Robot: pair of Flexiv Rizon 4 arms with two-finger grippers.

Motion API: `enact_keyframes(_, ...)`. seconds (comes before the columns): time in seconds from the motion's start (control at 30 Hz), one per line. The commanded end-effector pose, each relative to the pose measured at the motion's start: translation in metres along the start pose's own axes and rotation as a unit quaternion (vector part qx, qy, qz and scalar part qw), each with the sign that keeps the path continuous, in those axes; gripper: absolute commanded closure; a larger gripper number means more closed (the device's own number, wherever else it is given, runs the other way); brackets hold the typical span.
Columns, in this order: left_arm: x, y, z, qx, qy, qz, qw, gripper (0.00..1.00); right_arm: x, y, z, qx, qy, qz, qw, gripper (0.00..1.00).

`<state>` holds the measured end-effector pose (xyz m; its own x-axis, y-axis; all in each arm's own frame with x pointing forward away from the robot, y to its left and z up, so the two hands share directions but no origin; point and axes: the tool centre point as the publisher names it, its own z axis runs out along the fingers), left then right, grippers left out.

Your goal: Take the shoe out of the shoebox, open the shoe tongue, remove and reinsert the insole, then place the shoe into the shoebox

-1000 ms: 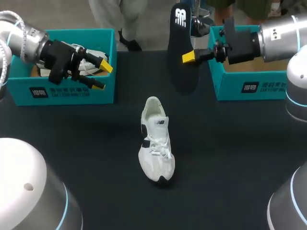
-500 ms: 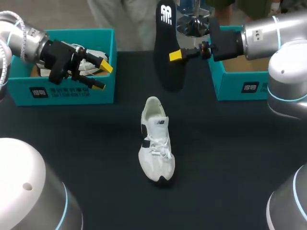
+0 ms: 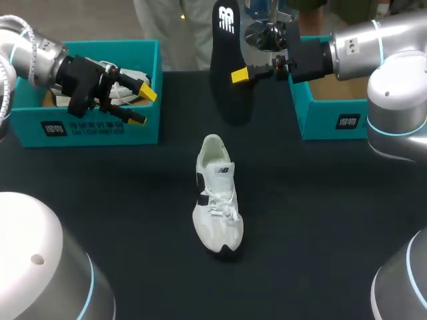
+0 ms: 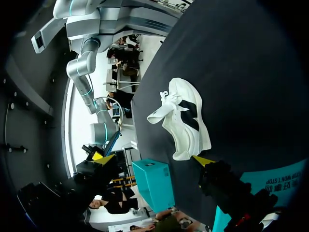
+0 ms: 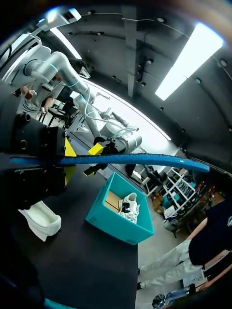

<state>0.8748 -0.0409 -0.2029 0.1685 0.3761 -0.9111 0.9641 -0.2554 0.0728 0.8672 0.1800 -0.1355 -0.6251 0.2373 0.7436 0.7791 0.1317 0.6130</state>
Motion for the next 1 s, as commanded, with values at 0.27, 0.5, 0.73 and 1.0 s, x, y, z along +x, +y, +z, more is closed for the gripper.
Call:
enact_keyframes(0.27, 0.000, -0.001, -0.001, 0.000, 0.002, 0.000, 1.000, 0.00, -0.033, -0.008, 0.025, 0.000, -0.022, -0.007, 1.000, 1.00)
enact_keyframes(0.5, 0.000, -0.001, -0.001, 0.000, 0.002, 0.000, 1.000, 0.00, -0.056, -0.016, 0.039, 0.000, -0.035, -0.006, 0.999, 1.00)
enact_keyframes(0.73, 0.000, -0.001, -0.001, 0.000, 0.002, 0.000, 1.000, 0.00, -0.074, -0.025, 0.043, 0.003, -0.036, 0.004, 0.999, 1.00)
enact_keyframes(1.0, 0.000, -0.001, -0.001, 0.000, 0.002, 0.000, 1.000, 0.00, -0.080, -0.031, 0.044, 0.002, -0.033, 0.011, 0.999, 1.00)
